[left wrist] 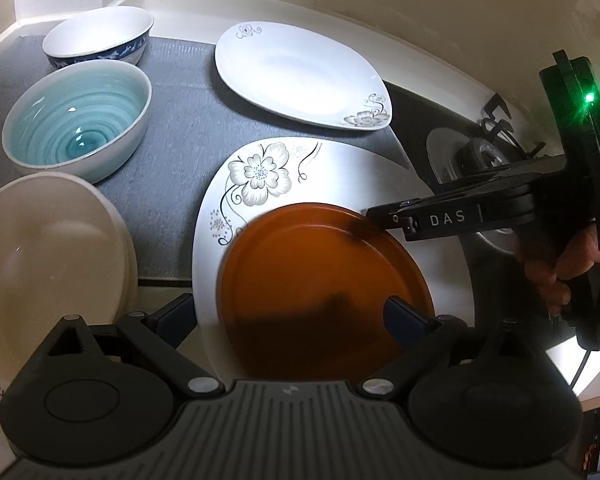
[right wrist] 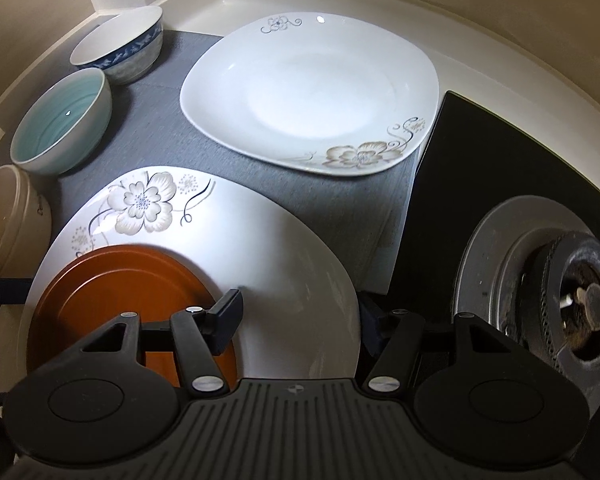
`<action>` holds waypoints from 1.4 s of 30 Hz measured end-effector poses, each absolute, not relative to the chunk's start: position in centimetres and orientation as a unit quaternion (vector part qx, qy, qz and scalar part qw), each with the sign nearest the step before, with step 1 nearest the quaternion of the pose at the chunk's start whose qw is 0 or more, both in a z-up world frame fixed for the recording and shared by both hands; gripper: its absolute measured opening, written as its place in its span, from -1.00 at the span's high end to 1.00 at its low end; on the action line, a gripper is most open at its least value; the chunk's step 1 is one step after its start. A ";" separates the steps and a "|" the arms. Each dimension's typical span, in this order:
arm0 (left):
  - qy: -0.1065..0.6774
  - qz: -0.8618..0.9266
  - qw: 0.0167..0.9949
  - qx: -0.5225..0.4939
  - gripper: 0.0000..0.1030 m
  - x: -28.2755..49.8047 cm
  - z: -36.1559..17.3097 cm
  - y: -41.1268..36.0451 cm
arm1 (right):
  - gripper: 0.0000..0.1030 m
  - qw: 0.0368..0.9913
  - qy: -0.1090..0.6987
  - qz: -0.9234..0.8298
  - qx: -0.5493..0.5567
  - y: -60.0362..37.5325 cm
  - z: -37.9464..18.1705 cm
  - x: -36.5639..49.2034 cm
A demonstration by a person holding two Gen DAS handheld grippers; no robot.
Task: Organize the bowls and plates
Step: 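Carry the orange plate with the left gripper onto the square white plate, then open the left gripper and withdraw from the orange plate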
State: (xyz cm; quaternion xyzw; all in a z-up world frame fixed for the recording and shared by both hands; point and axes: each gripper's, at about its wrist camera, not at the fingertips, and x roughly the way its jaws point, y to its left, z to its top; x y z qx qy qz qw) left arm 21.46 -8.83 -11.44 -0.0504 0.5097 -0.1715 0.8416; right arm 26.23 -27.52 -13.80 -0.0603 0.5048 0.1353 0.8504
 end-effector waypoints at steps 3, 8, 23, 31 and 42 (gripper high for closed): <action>0.511 -0.172 0.841 -0.048 -0.95 21.2 -11.3 -8.6 | -0.24 0.850 0.506 0.136 -0.060 -27.4 -13.8 25.7; 0.516 -0.170 0.838 -0.049 -0.95 20.7 -11.3 -8.2 | -0.24 0.850 0.505 0.139 -0.057 -27.1 -13.7 24.9; 0.515 -0.176 0.838 -0.048 -0.99 18.6 -9.7 -6.7 | -0.35 0.868 0.481 0.118 -0.046 -27.2 -12.7 23.1; 0.493 -0.180 0.850 -0.049 -0.99 17.1 -7.4 -4.9 | -0.41 0.883 0.459 0.091 -0.019 -27.5 -10.5 20.3; 0.451 -0.220 0.864 -0.027 -0.99 15.5 -4.2 -3.1 | -0.47 0.891 0.448 0.074 0.024 -25.8 -7.5 14.4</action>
